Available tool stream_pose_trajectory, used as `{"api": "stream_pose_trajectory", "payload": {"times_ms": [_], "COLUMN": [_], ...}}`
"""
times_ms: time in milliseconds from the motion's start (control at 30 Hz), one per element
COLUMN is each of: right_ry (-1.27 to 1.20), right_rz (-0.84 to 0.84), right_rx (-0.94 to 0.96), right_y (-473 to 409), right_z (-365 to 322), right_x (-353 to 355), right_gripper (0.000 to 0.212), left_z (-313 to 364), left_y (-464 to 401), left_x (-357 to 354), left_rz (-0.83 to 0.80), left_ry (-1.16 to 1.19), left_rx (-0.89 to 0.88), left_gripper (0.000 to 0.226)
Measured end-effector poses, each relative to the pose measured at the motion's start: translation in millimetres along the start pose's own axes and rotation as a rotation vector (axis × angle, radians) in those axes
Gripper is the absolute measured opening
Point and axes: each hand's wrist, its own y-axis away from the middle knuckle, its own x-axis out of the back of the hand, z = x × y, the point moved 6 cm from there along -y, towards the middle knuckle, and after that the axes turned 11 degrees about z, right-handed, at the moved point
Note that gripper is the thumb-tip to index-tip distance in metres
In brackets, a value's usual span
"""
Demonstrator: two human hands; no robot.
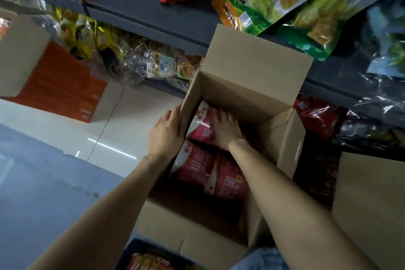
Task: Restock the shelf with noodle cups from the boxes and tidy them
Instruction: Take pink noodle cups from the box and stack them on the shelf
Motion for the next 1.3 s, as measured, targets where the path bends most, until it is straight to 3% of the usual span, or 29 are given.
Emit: {"api": "stream_pose_trajectory", "payload": {"times_ms": [100,300,433,600,733,833,933,1067,1200,1300], "right_ry": [0.059,-0.001,-0.158,-0.304,-0.617,-0.841,-1.054,-1.131,-0.932,-0.701], "right_rz": [-0.041,0.074,0.075,0.253,0.42,0.531,0.64,0.849,1.025,1.165], "right_rx": [-0.008,-0.058,-0.137,-0.185,-0.233,-0.214,-0.159,-0.102,-0.072,-0.121], "right_y": [-10.9,-17.9,10.9,85.8,153.6,201.2,232.2,252.2,262.9,264.4], "right_z": [-0.6,-6.8,-9.2,-4.8,10.1,16.4,13.8,6.4,-1.3,2.7], "right_x": [-22.6,-22.6,23.6,102.4,160.8,208.2,251.7,311.4,375.1,421.8], "right_gripper": [0.114,0.107,0.117,0.129,0.127,0.119,0.121,0.121,0.121,0.123], "left_z": [0.1,-4.1,-7.2,-5.0,3.3,40.0,107.4,178.0,221.5,247.1], "left_y": [-0.5,-2.4,-3.2,-2.3,7.4,9.3,6.5,-14.9,-42.9,-68.6], "left_x": [-3.8,-6.6,-7.9,-3.5,14.6,66.4,132.2,208.5,255.3,283.0], "left_rz": [0.012,0.001,-0.016,-0.144,-0.346,-0.319,-0.342,-0.291,-0.054,0.133], "left_ry": [-0.018,-0.036,-0.025,-0.017,0.176,0.502,0.913,1.055,0.932,0.902], "left_rx": [-0.017,0.018,0.025,0.149,0.357,0.391,0.251,-0.057,-0.291,-0.363], "left_gripper": [0.041,0.044,0.039,0.039,0.05,0.053,0.022,0.075,0.079,0.087]}}
